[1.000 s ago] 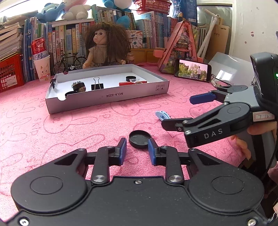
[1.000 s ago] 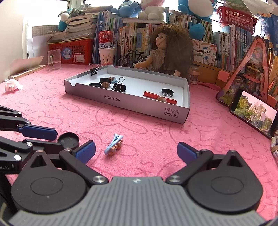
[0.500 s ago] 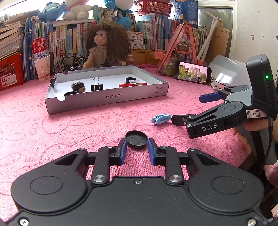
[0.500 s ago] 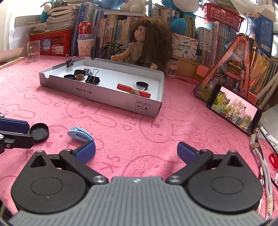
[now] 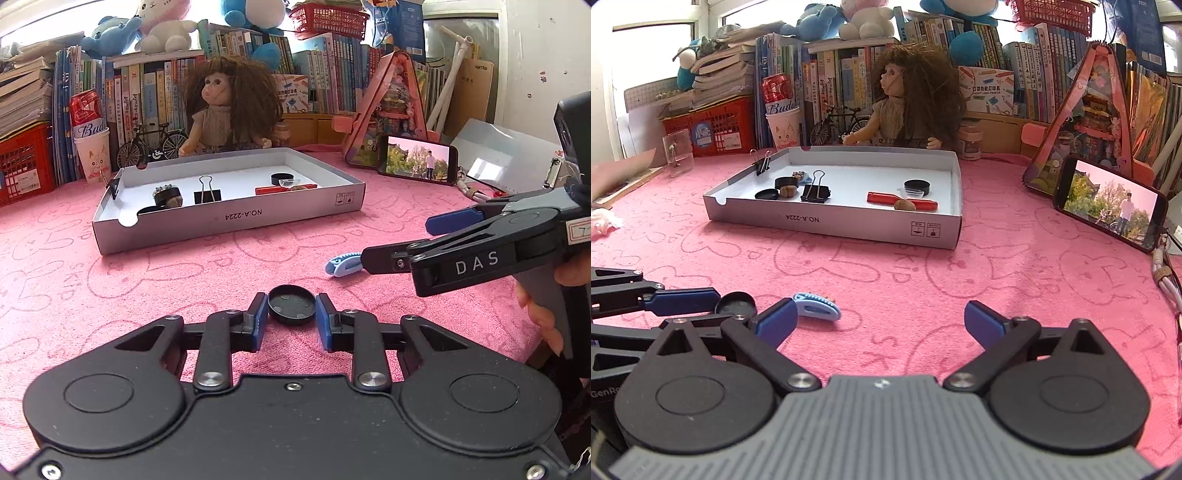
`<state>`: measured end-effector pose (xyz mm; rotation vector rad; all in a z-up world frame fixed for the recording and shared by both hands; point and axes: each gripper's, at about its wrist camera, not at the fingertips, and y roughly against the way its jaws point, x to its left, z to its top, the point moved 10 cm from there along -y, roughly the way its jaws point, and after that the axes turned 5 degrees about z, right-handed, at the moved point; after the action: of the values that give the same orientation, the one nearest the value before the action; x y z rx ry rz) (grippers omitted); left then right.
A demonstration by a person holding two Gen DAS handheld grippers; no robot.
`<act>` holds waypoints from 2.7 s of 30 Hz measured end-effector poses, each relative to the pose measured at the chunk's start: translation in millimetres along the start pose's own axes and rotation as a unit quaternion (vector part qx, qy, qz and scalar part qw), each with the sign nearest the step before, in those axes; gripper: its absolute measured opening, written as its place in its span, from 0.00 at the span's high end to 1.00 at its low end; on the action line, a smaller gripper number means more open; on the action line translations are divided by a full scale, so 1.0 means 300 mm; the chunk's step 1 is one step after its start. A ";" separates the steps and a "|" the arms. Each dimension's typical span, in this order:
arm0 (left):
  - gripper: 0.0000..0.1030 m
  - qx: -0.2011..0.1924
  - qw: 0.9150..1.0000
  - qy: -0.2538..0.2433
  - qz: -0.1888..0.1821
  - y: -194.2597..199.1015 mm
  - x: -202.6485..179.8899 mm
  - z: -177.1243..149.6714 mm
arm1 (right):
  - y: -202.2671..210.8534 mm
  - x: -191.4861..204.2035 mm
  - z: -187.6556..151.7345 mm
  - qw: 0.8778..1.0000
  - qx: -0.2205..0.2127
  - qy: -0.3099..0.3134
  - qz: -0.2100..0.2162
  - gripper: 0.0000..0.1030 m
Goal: Organize rigid objects
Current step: 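Close the right tool on the blue beaded hair clip while the left tool holds the lid, then carry the lid in the left tool while the right tool carries the hair clip to the tray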
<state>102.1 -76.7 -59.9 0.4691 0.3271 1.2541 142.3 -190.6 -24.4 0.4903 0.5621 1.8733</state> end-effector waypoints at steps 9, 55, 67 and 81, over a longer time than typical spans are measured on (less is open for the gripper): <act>0.71 -0.006 1.000 -0.010 0.024 -0.045 0.005 0.009 | 0.021 0.053 0.011 0.999 -0.016 -0.037 0.028 0.11; 0.71 -0.012 0.995 0.057 0.082 -0.023 0.172 0.069 | -0.062 0.104 0.006 0.997 -0.022 -0.064 -0.050 0.58; 0.71 -0.011 0.995 0.061 0.079 -0.037 0.180 0.087 | -0.064 0.078 0.032 0.996 -0.031 -0.072 -0.050 0.58; 0.71 -0.016 0.994 0.066 0.082 -0.069 0.197 0.138 | -0.081 0.064 0.071 0.996 -0.037 -0.067 -0.055 0.58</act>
<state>156.1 -31.5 -33.8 0.3924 0.3862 1.4527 165.8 -161.8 -20.3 0.5219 0.4209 1.7354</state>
